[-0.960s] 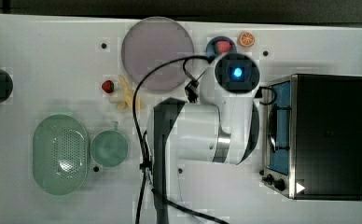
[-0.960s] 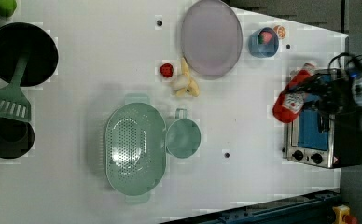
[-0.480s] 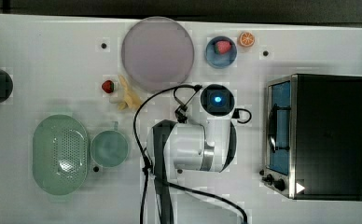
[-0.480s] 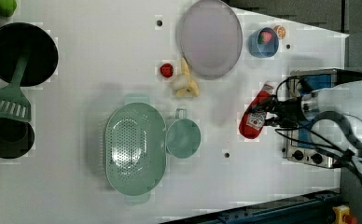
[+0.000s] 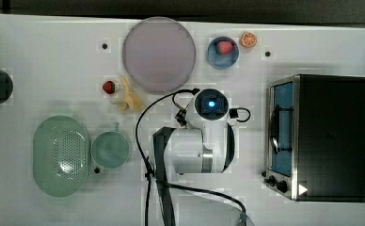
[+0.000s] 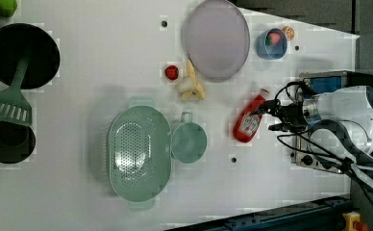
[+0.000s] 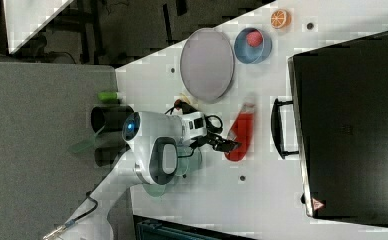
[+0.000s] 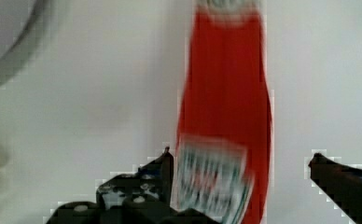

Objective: Pick ketchup from strainer and place it on the table

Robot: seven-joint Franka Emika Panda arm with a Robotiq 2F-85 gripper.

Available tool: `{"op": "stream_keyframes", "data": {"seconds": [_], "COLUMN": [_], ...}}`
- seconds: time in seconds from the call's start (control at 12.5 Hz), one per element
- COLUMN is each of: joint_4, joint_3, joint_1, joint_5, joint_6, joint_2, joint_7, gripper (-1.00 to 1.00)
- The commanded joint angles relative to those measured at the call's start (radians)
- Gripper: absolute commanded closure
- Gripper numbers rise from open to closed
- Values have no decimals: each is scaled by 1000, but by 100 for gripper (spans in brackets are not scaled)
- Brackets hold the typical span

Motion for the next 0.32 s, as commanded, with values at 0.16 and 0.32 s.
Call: {"op": "stream_keyframes", "data": {"seconds": [0.16,0.32], "joint_4": [84,141], "joint_3": [33,46], "joint_1": [-1,0], "joint_5": [49,88], "joint_6": [-10,-113], "joint_2": [-147,-202], "joint_7": [6,42], "gripper": [-100,-100]}}
